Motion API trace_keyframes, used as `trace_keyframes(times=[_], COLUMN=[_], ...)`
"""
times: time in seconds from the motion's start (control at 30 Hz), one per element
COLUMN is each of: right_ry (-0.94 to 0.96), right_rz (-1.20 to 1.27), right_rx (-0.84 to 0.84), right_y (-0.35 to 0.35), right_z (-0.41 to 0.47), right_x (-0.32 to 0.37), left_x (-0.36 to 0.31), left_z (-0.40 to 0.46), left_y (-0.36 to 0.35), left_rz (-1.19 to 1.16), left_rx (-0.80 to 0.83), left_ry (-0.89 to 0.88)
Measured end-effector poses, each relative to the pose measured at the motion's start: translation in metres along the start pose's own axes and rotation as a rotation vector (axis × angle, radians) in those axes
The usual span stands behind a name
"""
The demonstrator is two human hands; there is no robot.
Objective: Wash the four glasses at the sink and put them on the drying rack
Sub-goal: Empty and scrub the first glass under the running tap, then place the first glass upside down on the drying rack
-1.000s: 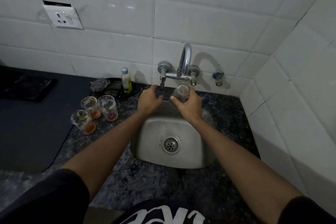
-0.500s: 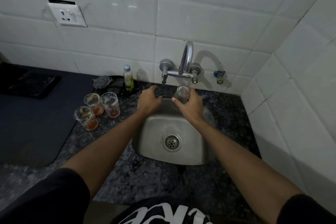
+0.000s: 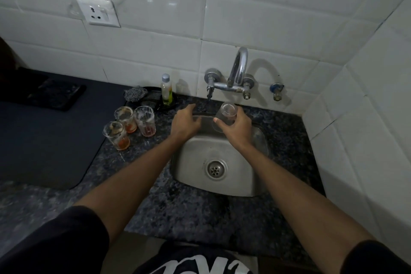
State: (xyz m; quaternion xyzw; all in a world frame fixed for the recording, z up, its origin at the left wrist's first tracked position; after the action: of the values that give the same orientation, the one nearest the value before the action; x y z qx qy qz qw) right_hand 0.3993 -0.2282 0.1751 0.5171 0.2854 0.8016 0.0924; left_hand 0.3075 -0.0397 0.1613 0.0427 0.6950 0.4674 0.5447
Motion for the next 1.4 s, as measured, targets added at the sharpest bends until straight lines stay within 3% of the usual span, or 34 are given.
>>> trace_keyframes(times=[0.4, 0.67, 0.83, 1.07, 1.4], right_ry=[0.066, 0.188, 0.266, 0.266, 0.219], right_rz=[0.11, 0.25, 0.301, 0.262, 0.168], right_rx=[0.132, 0.298, 0.39, 0.469, 0.528], right_y=[-0.018, -0.098, -0.17, -0.313, -0.538], right_z=[-0.016, -0.018, -0.015, 0.015, 0.08], right_x=[0.015, 0.091, 0.163, 0.23, 0.272], left_x=[0.017, 0.069, 0.129, 0.258, 0.456], left_z=[-0.043, -0.089, -0.1, -0.06, 0.036], left_y=[0.034, 0.113, 0.172, 0.233, 0.266], left_rz=[-0.009, 0.079, 0.097, 0.181, 0.395], left_rx=[-0.16, -0.36, -0.467, -0.459, -0.218], left_ry=[0.038, 0.112, 0.231, 0.4, 0.537])
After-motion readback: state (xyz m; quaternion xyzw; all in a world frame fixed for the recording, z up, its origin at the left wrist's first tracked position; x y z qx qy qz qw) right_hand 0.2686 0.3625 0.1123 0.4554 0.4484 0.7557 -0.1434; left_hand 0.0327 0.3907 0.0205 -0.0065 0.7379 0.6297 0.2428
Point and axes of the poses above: each hand's wrist, its own z-axis towards the middle knuckle, its own y-axis out of the back of the hand, x = y × z, the point moved 8 cm from there along z, towards the middle knuckle, and after that the axes turned 4 degrees about y, right-handed, at the moved point
